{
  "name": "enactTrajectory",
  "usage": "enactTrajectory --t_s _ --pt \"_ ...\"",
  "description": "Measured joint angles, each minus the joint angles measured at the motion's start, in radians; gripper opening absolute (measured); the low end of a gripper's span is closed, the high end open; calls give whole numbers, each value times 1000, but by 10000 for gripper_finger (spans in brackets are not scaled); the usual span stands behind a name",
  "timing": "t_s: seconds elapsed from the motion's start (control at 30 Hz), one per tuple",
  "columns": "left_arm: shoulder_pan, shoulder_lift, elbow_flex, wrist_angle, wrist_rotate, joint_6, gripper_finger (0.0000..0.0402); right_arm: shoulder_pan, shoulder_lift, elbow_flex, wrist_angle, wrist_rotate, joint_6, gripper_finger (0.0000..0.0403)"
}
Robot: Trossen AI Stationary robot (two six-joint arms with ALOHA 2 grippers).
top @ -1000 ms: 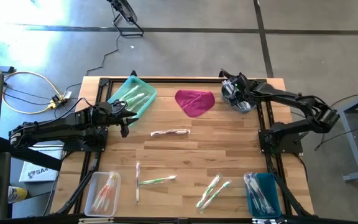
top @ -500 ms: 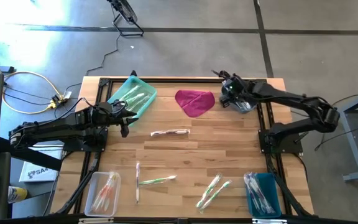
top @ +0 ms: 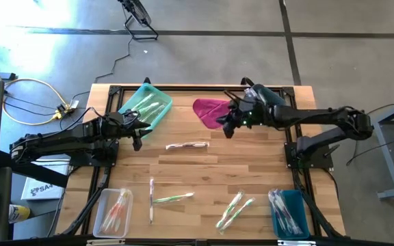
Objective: Pick & Place Toothbrushes
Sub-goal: Put the purple toothbrush to the dark blue bin bin
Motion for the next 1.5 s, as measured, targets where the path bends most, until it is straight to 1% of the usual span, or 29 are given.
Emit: enactTrajectory --t_s 0.2,0.37,0.53,0.77,0.87,1.03,1.2,1.3,1.43,1.5 --pt "0 0 0 0 0 0 116 115 0 0 85 7 -1 45" --pt "0 0 0 0 0 0 116 184 0 0 103 99 -1 45" --pt "0 0 0 0 1 -4 116 220 0 0 131 176 -2 45" --pt "0 0 0 0 2 -11 116 248 11 0 138 167 -3 45" --pt "0 0 0 0 2 -11 116 257 25 0 146 166 -45 45" --pt "0 0 0 0 1 -11 116 265 111 -1 237 171 -131 45" --pt "0 0 0 0 2 -11 116 265 221 0 388 174 -155 45" --pt "0 0 0 0 1 -11 116 266 266 -1 438 174 -156 45" --pt "0 0 0 -1 2 -10 116 287 292 0 474 167 -157 45" --pt "0 0 0 0 2 -10 116 305 296 0 474 147 -190 45"
